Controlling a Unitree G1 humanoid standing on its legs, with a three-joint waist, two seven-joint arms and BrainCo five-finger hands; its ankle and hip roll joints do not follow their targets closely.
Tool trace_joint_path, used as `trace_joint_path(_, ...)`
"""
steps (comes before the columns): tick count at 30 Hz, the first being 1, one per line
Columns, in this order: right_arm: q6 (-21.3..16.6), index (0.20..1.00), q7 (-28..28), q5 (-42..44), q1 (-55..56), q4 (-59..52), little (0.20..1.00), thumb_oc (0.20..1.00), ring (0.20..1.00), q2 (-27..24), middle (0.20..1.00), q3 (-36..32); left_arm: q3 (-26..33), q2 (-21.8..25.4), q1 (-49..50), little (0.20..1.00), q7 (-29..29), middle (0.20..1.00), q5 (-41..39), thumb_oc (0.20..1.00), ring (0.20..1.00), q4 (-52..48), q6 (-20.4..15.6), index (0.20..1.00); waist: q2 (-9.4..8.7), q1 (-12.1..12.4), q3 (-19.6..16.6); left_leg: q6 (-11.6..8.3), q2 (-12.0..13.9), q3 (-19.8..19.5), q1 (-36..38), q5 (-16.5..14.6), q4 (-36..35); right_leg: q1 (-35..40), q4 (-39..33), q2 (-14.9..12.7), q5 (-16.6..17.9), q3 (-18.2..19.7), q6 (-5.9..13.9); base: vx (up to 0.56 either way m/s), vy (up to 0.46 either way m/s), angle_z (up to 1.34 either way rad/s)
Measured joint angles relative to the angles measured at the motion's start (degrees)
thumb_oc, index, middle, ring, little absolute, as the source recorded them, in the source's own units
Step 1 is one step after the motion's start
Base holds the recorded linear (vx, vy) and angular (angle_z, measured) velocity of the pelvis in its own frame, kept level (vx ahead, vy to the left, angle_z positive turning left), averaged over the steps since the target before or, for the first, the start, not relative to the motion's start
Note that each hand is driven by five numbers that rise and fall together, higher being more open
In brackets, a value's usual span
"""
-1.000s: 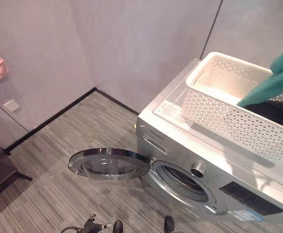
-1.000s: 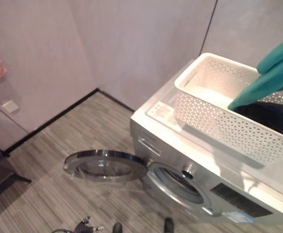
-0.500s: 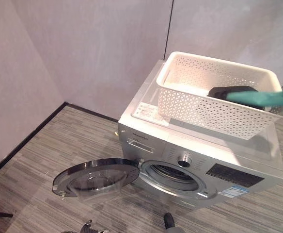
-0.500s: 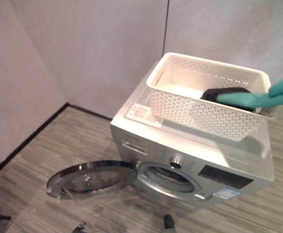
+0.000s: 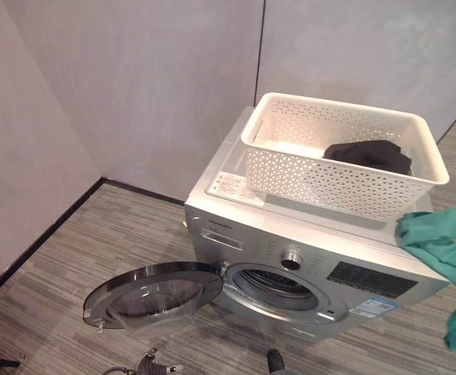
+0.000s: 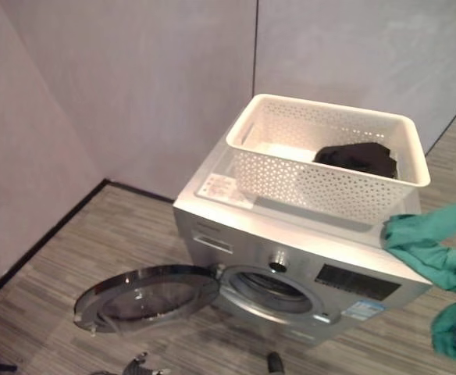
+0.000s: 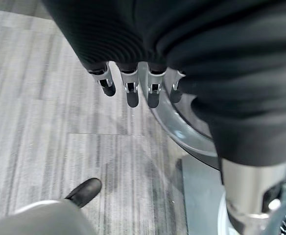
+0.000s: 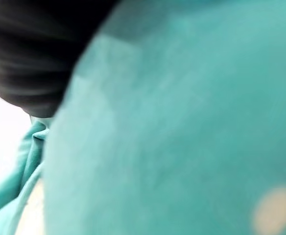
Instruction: Grab the laundry basket,head to the washer,open it,put in the laundry and shut it.
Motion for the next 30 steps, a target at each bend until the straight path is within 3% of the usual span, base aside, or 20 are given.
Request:
trace_joint_path(3, -1.14, 0.200, 3.72, 2.80, -1.45, 0.10, 0.200, 0.200, 0.200, 4.44, 0.200, 10.16, -2.01, -0.45, -1.05, 1.000, 0.47, 1.000, 0.04, 1.000, 1.000, -1.10, -0.23, 1.000, -0.51, -0.40, 0.45, -0.03, -0.21, 0.81, -0.02, 0.05, -0.04, -0.68, -0.01, -0.21, 0.72, 0.85, -0.09, -0.08, 0.035, -0.23)
trace_joint_path(7, -2.58, 0.200, 6.75, 6.90, -4.29, 1.88, 0.200, 0.200, 0.200, 5.61, 0.200, 14.79, -3.21, 0.09, -2.28, 1.000, 1.26, 1.000, -0.26, 1.000, 1.000, -1.90, -0.79, 1.000, -1.22, -0.52, 1.26, 0.80, -0.91, 4.35, 1.01, -0.34, -0.08, -2.49, 0.89, -0.43, 3.11, 1.67, -0.06, -0.11, 0.023, -0.47)
trace_joint_path(9, -4.02, 0.200, 8.17, 8.38, -4.74, 3.01, 0.200, 0.200, 0.200, 5.35, 0.200, 16.31, -2.90, 0.77, -3.15, 1.000, 1.54, 1.000, -0.68, 1.000, 1.000, -2.10, -1.41, 1.000, -2.44, -0.17, 2.62, 0.99, -1.55, 6.51, 2.06, -0.40, 0.01, -3.00, 0.78, -1.88, 0.73, 0.21, 0.73, -0.18, 0.013, -0.52)
trace_joint_path(12, -4.65, 0.200, 10.77, 8.46, -4.80, 4.81, 0.200, 0.200, 0.200, 5.25, 0.200, 20.96, -3.06, 1.38, -3.14, 1.000, 1.59, 1.000, -0.71, 1.000, 1.000, -1.93, -1.49, 1.000, -2.57, 0.07, 3.96, 1.84, -1.43, 7.45, 1.64, -0.30, -0.04, -4.23, 3.10, -2.21, -2.36, -2.19, 2.44, -0.14, 0.005, -0.23)
trace_joint_path(13, -4.71, 0.200, 11.92, 8.54, -4.66, 5.90, 0.200, 0.200, 0.200, 5.32, 0.200, 23.00, -3.02, 1.60, -3.15, 1.000, 1.67, 1.000, -0.72, 1.000, 1.000, -1.95, -1.52, 1.000, -2.16, 0.57, 4.83, 2.46, -0.52, 7.72, 1.39, 0.12, -0.09, -5.15, 5.45, -2.06, -3.67, -3.08, 1.91, -0.10, -0.025, 0.00)
trace_joint_path(15, -4.77, 0.200, 14.74, 9.10, -4.35, 8.57, 0.200, 0.200, 0.200, 5.80, 0.200, 27.51, -2.99, 2.43, -3.17, 1.000, 1.96, 1.000, -0.77, 1.000, 1.000, -2.32, -1.57, 1.000, -1.18, 2.32, 5.52, 1.81, 1.65, 7.61, 0.88, 0.76, 0.22, -8.65, 16.10, 0.16, -5.42, -4.68, -0.04, -0.09, -0.074, 0.03)
trace_joint_path(16, -5.12, 0.200, 16.15, 10.19, -4.25, 8.97, 0.200, 0.200, 0.200, 7.12, 0.200, 29.68, -3.13, 3.63, -2.16, 1.000, 2.01, 1.000, -0.79, 1.000, 1.000, -2.84, -1.54, 1.000, -2.01, 3.91, 5.79, 1.31, 1.50, 7.58, 0.97, 1.11, 0.27, -7.67, 16.48, 0.29, -3.64, -5.79, -1.39, -0.08, -0.174, -0.12)
trace_joint_path(18, -6.61, 0.200, 17.58, 10.94, -5.87, 10.65, 0.200, 0.200, 0.200, 7.26, 0.200, 33.36, -4.77, 4.87, -0.41, 1.000, 1.98, 1.000, -0.67, 1.000, 1.000, -6.50, -1.57, 1.000, -1.31, 5.28, 6.28, 1.30, 2.62, 7.87, 0.82, 1.09, 0.26, -6.04, 12.34, 1.61, -2.26, -5.97, -2.34, -0.10, -0.224, -0.06)
trace_joint_path(20, -7.36, 0.200, 20.84, 13.47, -7.74, 11.92, 0.200, 0.200, 0.200, 7.35, 0.200, 40.15, -6.96, 5.99, 0.18, 1.000, 2.01, 1.000, 0.05, 1.000, 1.000, -13.17, -2.36, 1.000, 1.02, 8.18, 7.51, -1.03, 6.28, 7.20, -0.10, 2.47, 0.33, -4.93, 15.23, 2.83, -8.20, -9.62, -3.20, -0.03, -0.157, 0.23)
trace_joint_path(21, -7.66, 0.200, 21.43, 14.12, -7.98, 12.00, 0.200, 0.200, 0.200, 7.38, 0.200, 41.94, -8.41, 7.04, 0.40, 1.000, 2.01, 1.000, 0.20, 1.000, 1.000, -15.63, -2.58, 1.000, 0.76, 9.24, 7.43, -1.43, 6.52, 6.84, -0.26, 2.61, 0.36, -4.81, 15.86, 2.56, -8.68, -10.40, -2.86, -0.01, -0.140, 0.07)
trace_joint_path(22, -9.22, 0.200, 23.55, 15.74, -10.28, 11.95, 0.200, 0.200, 0.200, 7.64, 0.200, 45.74, -11.51, 10.25, 2.07, 1.000, 1.56, 1.000, 2.27, 1.000, 1.000, -22.69, -4.02, 1.000, 0.55, 11.57, 6.55, -1.27, 7.87, 5.91, -1.54, 3.15, 0.46, -2.77, 10.97, 4.30, -8.06, -10.04, -4.42, -0.01, -0.186, 0.01)
trace_joint_path(23, -9.80, 0.200, 23.90, 16.04, -10.60, 11.82, 0.200, 0.200, 0.200, 7.58, 0.200, 46.08, -12.04, 10.69, 2.55, 1.000, 1.54, 1.000, 2.29, 1.000, 1.000, -24.35, -4.64, 1.000, 0.88, 11.84, 6.59, -1.42, 8.56, 5.72, -1.64, 3.22, 0.42, -1.85, 9.12, 5.23, -7.03, -10.21, -4.81, -0.02, -0.172, 0.02)
trace_joint_path(24, -11.08, 0.200, 25.08, 17.45, -12.52, 10.20, 0.200, 0.200, 0.200, 7.18, 0.200, 46.03, -12.77, 13.34, 5.42, 1.000, 0.64, 1.000, 4.44, 1.000, 1.000, -32.16, -5.69, 1.000, 1.79, 12.88, 6.14, -1.18, 10.59, 4.48, -1.82, 3.57, 0.52, 1.23, 2.89, 7.40, -3.92, -10.90, -6.03, -0.03, -0.257, -0.03)
trace_joint_path(25, -11.41, 0.200, 25.21, 17.63, -12.92, 9.00, 0.200, 0.200, 0.200, 6.12, 0.200, 46.61, -14.09, 15.90, 6.83, 1.000, 0.52, 1.000, 4.97, 1.000, 1.000, -37.08, -6.73, 1.000, 1.91, 13.56, 5.96, -1.25, 11.05, 4.36, -1.77, 3.61, 0.78, 2.87, -0.59, 8.45, -2.55, -11.20, -6.51, -0.02, -0.183, 0.05)
trace_joint_path(27, -12.15, 0.200, 26.13, 19.21, -13.68, 8.24, 0.200, 0.200, 0.200, 3.30, 0.200, 48.31, -17.94, 20.57, 6.08, 1.000, -0.93, 1.000, 8.21, 1.000, 1.000, -42.90, -8.62, 1.000, 2.48, 13.63, 5.89, -1.76, 11.77, 2.94, -2.25, 3.64, 0.98, 3.36, -0.62, 9.04, -2.79, -12.67, -6.87, -0.01, -0.113, 0.24)
trace_joint_path(30, -12.40, 0.200, 27.33, 20.97, -15.30, 7.88, 0.200, 0.200, 0.200, 0.50, 0.200, 50.19, -19.56, 22.75, 3.87, 1.000, -2.82, 1.000, 10.54, 1.000, 1.000, -48.60, -9.64, 1.000, 3.73, 14.01, 5.59, -3.16, 11.89, 1.40, -2.77, 3.63, 0.83, 4.00, -0.63, 9.01, -2.96, -13.93, -6.75, -0.01, -0.071, 0.26)
